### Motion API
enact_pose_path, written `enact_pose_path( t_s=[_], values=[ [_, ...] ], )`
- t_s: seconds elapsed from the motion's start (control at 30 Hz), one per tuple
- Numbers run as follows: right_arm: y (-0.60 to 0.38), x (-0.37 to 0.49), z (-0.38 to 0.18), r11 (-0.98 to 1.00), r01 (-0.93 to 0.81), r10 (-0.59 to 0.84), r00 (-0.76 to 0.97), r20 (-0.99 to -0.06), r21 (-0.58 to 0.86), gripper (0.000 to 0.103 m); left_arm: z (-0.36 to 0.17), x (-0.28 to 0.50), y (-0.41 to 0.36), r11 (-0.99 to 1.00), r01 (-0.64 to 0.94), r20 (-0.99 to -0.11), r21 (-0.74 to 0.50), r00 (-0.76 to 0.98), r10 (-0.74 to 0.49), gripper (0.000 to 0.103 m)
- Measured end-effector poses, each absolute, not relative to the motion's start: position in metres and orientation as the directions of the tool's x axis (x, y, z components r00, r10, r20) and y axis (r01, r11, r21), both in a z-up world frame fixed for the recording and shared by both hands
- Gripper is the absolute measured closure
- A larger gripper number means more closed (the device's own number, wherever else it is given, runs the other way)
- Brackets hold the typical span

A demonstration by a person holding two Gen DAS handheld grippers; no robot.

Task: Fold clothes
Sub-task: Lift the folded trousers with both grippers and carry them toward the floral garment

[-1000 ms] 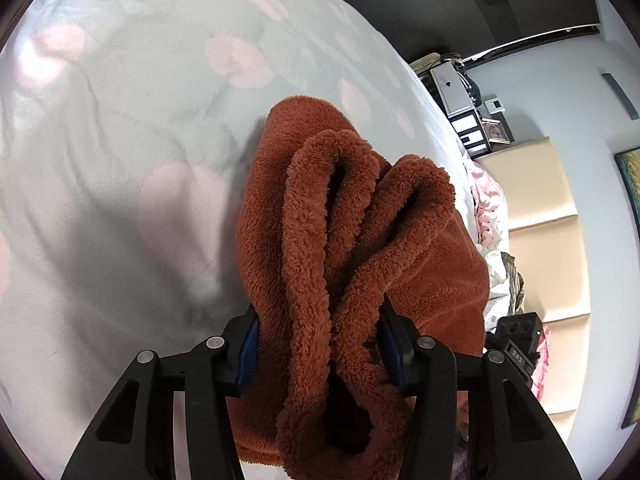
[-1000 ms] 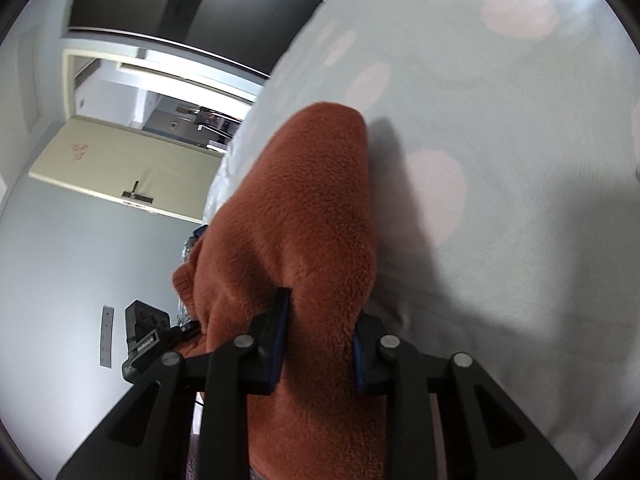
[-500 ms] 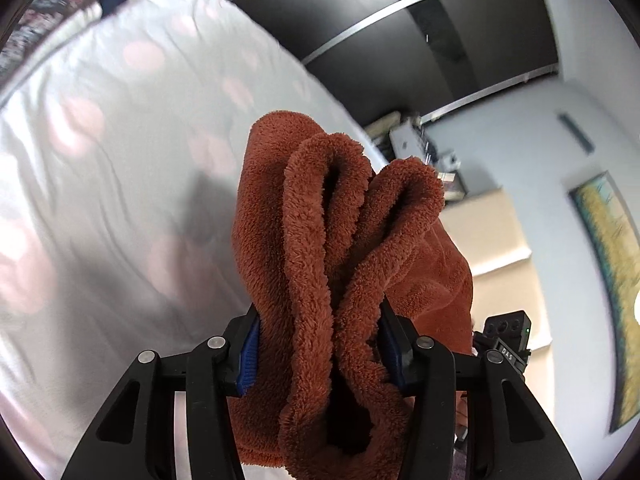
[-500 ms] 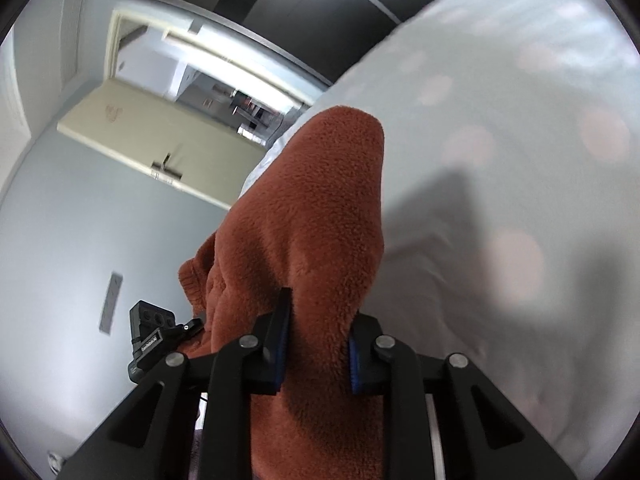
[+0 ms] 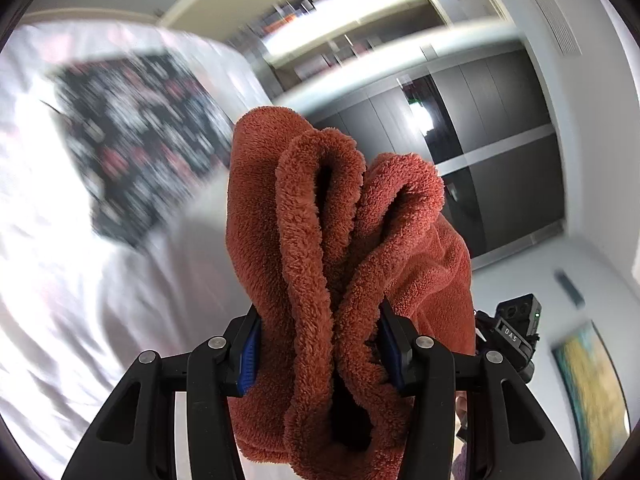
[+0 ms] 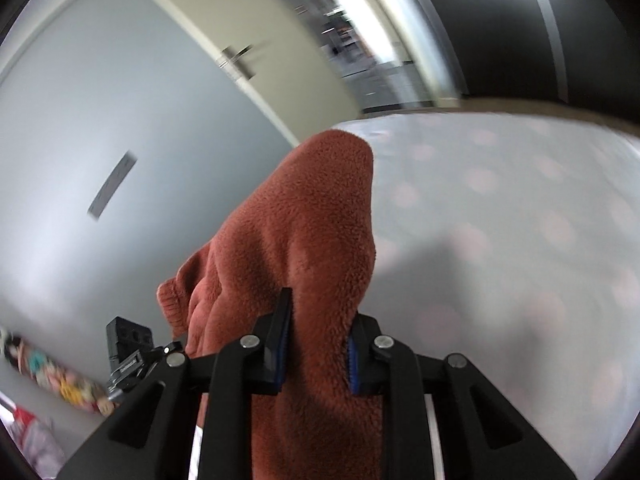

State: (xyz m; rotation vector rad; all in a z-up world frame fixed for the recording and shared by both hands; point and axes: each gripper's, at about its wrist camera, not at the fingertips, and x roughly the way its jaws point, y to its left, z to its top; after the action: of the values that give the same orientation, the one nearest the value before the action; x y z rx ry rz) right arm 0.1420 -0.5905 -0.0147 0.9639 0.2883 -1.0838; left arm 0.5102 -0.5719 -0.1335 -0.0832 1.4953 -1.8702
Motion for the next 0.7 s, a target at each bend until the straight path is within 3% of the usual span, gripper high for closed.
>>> enact_pose_path(
  t_s=[0.33, 0.7],
  values=[
    [-0.767, 0.295, -0.022, 0.432, 0.789, -0.466, 0.610, -0.640, 0.437, 0.083, -0.155, 0.608, -0.606, 0.164, 0.488, -0.424, -0.857, -0.489, -0.762, 0.053],
    [-0.863, 0.399, -0.065, 0.580, 0.766, -0.407, 0.568, -0.716, 0.278, 0.083, -0.216, 0.598, -0.636, 0.310, 0.422, -0.445, -0.852, -0.272, -0.853, 0.054]
  ],
)
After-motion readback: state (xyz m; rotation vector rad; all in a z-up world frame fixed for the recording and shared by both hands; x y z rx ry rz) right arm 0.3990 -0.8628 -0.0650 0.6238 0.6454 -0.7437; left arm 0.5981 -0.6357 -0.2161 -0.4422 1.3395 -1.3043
